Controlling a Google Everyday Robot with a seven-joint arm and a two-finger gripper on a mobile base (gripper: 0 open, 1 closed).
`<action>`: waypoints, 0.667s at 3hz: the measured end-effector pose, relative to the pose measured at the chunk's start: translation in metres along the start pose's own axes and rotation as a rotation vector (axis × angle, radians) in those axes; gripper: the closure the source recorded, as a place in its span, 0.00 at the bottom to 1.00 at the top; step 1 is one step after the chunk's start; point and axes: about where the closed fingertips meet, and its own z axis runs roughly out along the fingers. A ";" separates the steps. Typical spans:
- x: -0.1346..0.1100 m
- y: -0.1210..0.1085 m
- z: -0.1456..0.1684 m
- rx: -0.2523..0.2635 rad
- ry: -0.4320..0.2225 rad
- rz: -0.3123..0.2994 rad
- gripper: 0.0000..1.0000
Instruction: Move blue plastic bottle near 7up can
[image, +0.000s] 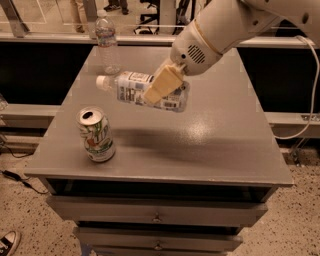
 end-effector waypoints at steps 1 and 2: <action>0.001 0.019 0.016 -0.004 0.015 0.044 1.00; 0.002 0.030 0.031 -0.004 0.021 0.073 1.00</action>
Offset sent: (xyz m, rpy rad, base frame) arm -0.0279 0.0322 -0.0311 -0.0090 0.0785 -0.0620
